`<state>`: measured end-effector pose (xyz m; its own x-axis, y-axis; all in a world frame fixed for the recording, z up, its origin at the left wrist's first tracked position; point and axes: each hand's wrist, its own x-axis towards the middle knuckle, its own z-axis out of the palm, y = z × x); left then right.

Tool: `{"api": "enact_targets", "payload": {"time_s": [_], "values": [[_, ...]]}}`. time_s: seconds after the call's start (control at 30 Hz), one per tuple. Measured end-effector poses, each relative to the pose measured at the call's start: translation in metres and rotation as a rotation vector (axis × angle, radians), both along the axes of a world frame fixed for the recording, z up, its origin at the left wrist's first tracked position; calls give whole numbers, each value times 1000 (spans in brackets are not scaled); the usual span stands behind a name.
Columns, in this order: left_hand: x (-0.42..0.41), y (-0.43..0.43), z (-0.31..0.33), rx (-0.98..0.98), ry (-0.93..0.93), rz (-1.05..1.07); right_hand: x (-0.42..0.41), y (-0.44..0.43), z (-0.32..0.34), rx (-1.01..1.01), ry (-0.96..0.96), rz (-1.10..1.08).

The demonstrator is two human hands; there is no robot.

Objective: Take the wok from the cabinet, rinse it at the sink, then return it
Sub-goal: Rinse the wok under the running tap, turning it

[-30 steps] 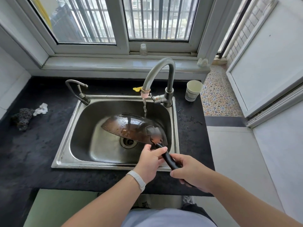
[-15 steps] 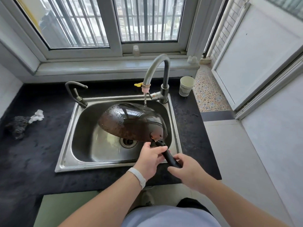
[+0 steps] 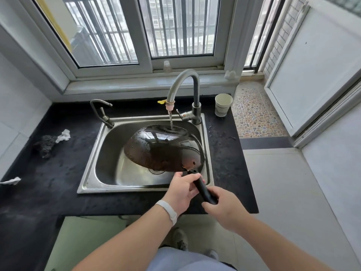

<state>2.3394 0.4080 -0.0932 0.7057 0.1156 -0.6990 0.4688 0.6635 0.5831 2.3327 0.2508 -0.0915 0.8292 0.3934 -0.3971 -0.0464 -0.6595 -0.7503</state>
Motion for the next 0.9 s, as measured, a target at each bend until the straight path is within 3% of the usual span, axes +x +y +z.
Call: {"api": "enact_targets", "payload": {"time_s": [0.47,0.9], "values": [[-11,14,6,-29,-93,-137,-38,19,18,-63,-159,-84],[-21,54,2,-143,-122,-340,-78,64,34,-123,-128,-251]]}}
